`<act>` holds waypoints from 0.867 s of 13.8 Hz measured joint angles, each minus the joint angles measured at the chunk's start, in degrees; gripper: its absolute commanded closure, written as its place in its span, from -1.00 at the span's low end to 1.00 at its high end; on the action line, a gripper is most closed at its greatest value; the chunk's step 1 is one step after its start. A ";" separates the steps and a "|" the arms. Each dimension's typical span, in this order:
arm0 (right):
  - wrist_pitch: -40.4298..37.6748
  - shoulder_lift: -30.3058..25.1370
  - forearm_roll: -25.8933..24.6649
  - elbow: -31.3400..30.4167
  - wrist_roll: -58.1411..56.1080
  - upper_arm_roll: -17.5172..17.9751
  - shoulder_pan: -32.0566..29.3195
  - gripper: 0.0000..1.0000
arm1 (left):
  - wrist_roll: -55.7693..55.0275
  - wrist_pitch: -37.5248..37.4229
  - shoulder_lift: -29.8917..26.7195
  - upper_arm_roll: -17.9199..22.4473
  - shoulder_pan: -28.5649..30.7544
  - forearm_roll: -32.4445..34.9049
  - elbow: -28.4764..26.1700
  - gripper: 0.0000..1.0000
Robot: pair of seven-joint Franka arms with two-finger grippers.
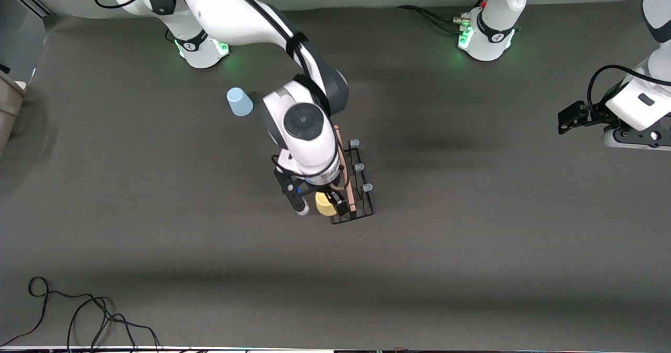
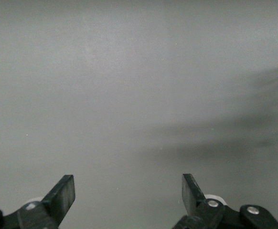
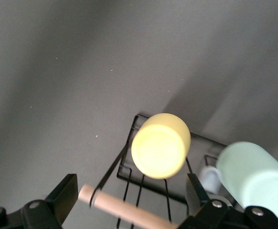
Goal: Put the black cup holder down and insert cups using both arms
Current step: 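Open the right gripper and withdraw it from the yellow cup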
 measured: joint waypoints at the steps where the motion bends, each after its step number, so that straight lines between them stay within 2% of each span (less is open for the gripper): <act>1: -3.17 -2.28 -0.02 0.41 0.00 -0.14 -0.01 -1.00 | 0.00 0.00 0.00 0.00 0.00 0.00 0.01 -1.00; 5: -17.20 -12.81 -1.17 0.55 -5.74 -0.67 -0.60 -1.00 | 0.00 -0.01 -0.04 0.00 0.00 0.00 0.07 -1.00; 7: -23.78 -16.90 -4.53 0.05 -13.20 -1.39 -0.80 -1.00 | 0.00 -0.02 -0.06 0.00 0.00 0.00 0.09 -1.00; 10: -25.18 -24.51 -8.14 -7.22 -23.94 -1.53 -2.50 -1.00 | 0.00 -0.02 -0.06 0.02 0.00 0.00 0.09 -1.00; 12: -25.20 -31.16 -9.96 -13.89 -33.44 1.05 -8.35 -1.00 | 0.00 -0.02 -0.06 0.02 0.02 0.00 0.07 -0.99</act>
